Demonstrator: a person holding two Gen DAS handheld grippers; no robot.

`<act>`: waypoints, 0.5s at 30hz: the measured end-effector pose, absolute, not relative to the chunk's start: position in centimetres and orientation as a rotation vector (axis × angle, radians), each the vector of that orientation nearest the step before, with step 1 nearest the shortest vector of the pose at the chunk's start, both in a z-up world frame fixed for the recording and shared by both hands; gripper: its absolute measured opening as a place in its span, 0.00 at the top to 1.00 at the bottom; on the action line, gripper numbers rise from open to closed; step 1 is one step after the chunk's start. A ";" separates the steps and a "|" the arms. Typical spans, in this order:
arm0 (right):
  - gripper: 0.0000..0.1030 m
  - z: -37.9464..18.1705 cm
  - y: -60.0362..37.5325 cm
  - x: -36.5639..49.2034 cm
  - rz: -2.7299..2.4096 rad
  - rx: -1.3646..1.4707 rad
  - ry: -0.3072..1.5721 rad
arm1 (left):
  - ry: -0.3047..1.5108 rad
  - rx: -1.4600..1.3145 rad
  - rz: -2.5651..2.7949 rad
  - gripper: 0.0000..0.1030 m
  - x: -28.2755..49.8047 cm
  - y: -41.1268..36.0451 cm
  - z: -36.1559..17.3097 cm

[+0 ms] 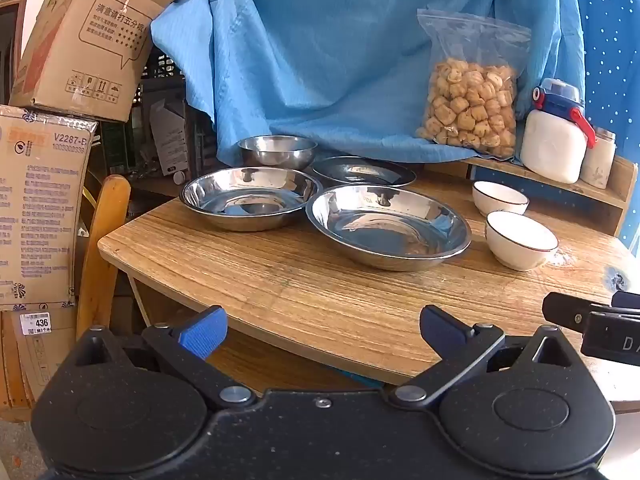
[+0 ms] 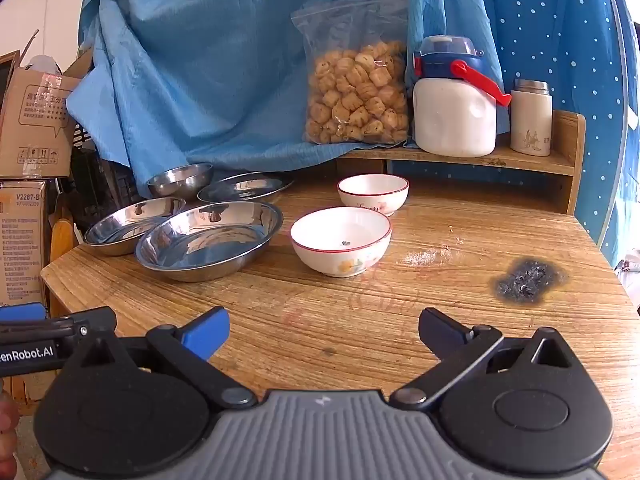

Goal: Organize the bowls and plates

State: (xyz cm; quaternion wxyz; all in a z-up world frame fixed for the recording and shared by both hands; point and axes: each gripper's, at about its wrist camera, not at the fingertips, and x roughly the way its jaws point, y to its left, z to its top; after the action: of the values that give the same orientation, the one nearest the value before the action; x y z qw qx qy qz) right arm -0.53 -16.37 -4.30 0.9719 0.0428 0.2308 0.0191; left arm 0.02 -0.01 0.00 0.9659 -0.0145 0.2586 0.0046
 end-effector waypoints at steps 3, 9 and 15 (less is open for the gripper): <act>0.00 -4.4 -16.4 -0.5 0.037 0.087 0.469 | 0.516 -0.029 0.009 0.01 0.0 0.0 0.0; 0.00 -4.1 -16.1 -0.5 0.035 0.080 0.468 | 0.518 -0.027 0.012 0.01 0.0 0.0 0.0; 0.00 -4.5 -16.4 -0.3 0.030 0.084 0.469 | 0.520 -0.026 0.011 0.01 0.0 -0.1 0.1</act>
State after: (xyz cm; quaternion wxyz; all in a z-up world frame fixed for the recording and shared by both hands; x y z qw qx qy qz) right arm -0.32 -16.36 -4.46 0.9717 0.0418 0.2320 0.0150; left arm 0.02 -0.07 0.06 0.9663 -0.0129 0.2569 0.0054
